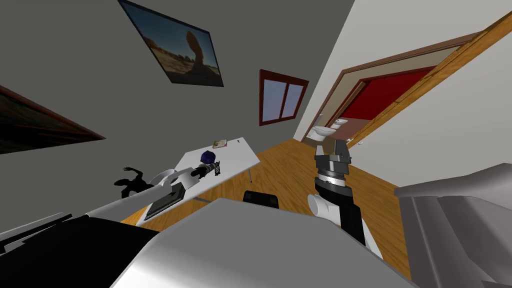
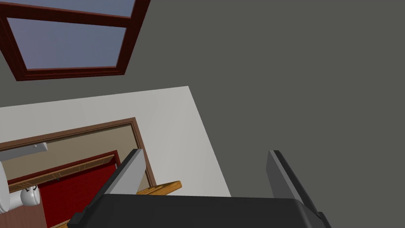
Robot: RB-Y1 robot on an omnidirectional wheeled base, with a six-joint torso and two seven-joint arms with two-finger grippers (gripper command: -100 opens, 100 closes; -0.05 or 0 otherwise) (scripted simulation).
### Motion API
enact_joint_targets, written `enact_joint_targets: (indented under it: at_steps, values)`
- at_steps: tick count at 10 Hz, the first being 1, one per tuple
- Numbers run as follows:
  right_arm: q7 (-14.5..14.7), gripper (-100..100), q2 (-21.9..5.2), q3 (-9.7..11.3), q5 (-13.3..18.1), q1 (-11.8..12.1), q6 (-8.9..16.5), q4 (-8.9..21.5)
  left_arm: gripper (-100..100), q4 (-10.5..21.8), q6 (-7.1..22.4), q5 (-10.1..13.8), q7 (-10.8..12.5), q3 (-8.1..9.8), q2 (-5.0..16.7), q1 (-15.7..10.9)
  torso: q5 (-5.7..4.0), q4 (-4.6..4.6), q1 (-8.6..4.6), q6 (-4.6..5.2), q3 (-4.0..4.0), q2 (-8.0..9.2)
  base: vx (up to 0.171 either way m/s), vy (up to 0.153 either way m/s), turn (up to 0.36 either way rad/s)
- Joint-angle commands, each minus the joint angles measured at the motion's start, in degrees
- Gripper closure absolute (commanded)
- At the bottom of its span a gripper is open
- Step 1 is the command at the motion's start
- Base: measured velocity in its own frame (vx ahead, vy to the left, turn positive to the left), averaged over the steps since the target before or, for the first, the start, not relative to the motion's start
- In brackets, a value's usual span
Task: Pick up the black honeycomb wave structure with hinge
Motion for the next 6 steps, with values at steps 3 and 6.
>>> enact_joint_targets:
  at_steps: [3, 6]
  values:
    - [0.0, 0, 0.0, 0.0, 0.0, 0.0, 0.0, 0.0, -100, 3.5, 2.5, -0.7, 2.9, -4.54, 2.5, 1.3, -0.01, -0.02, -0.05, 0.00, -0.05, -0.09, 0.084, -0.041, -0.169]
    - [0.0, 0, 0.0, 0.0, 0.0, 0.0, 0.0, 0.0, 0, 3.7, 2.6, -0.2, 3.2, -4.92, 3.3, 1.5, -0.01, -0.01, -0.01, -0.03, -0.01, -0.01, 0.052, -0.020, -0.050]
